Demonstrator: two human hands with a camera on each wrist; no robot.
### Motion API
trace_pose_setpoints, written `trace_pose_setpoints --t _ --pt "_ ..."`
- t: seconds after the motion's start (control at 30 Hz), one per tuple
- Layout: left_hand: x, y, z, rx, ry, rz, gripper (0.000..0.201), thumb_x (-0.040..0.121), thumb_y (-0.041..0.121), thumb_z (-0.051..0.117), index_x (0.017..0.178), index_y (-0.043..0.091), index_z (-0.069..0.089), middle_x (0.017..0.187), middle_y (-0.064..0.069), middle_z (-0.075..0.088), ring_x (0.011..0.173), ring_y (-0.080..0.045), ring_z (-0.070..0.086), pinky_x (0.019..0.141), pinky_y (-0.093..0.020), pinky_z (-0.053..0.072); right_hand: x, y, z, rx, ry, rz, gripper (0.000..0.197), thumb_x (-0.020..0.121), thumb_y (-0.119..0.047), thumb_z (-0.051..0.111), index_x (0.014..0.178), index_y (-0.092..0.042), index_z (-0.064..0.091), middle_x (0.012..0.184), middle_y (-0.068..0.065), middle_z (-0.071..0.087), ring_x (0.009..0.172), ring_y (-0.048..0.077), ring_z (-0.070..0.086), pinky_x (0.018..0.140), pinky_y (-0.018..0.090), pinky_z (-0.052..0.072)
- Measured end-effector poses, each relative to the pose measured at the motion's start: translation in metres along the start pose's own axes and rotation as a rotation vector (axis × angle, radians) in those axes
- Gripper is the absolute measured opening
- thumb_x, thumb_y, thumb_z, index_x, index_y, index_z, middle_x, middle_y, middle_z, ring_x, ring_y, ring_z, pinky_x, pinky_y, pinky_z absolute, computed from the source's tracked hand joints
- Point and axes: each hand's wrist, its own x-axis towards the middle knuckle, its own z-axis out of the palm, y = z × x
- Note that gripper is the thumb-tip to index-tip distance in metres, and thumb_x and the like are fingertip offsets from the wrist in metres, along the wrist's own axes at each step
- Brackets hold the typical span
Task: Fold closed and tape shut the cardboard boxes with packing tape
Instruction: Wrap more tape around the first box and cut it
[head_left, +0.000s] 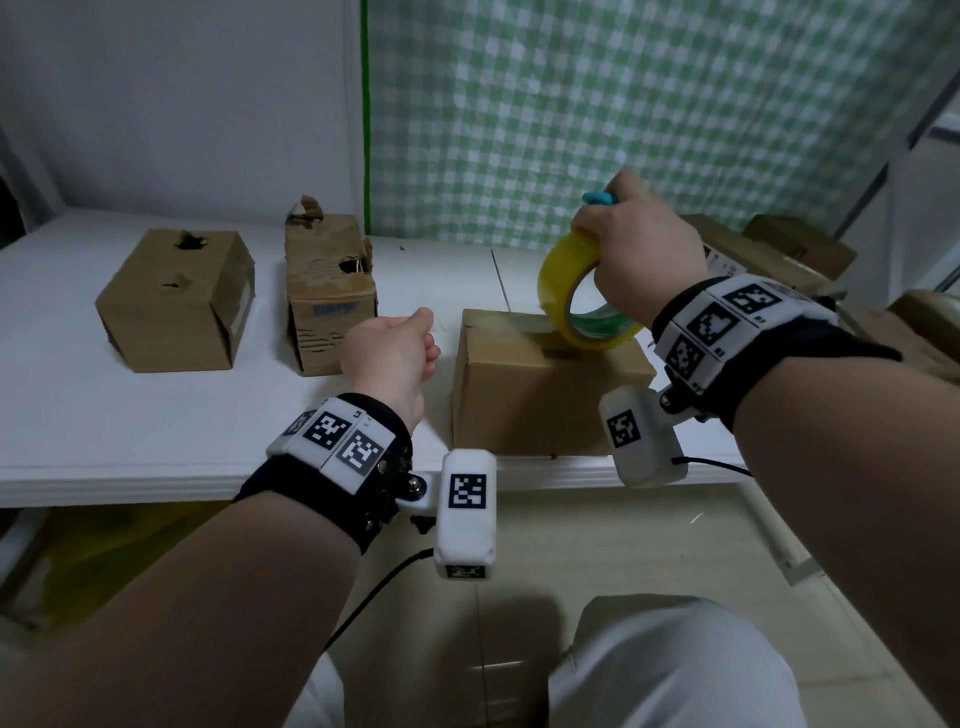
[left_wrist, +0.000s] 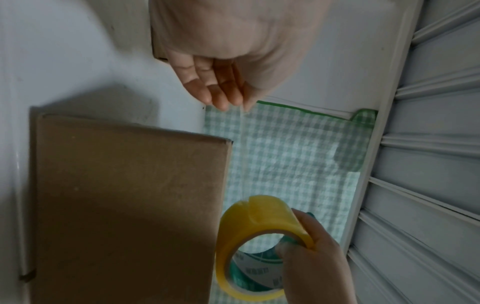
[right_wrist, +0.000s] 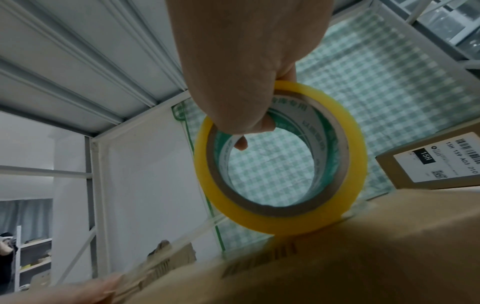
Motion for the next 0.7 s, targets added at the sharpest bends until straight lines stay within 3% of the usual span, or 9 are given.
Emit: trace_pose_setpoints --t 0.33,0.7 --pt "0.01 -0.011 -0.008 0.028 -0.008 -0.046 0.014 0.086 0.012 0.064 0.075 0.01 0.055 0.058 0.0 0.053 0.05 -0.011 0.05 0.053 -0.022 0.043 -0.005 -0.01 0.001 -0.063 0.0 -0.039 0.039 0.09 0.002 0.047 0.123 -0.016 0.057 0.122 0.01 0.039 0.106 0.031 0.044 0.065 0.037 0.038" --pt "0.008 -0.04 -0.008 0.163 -0.06 -0.135 0.024 0.085 0.012 0.062 0.063 0.01 0.055 0.055 -0.004 0.05 0.049 -0.016 0.045 0.049 -0.023 0.036 -0.01 -0.029 0.005 -0.129 0.039 -0.091 0.03 0.092 -0.002 0.046 0.118 -0.01 0.06 0.122 0.012 0.04 0.109 0.032 0.042 0.067 0.035 0.036"
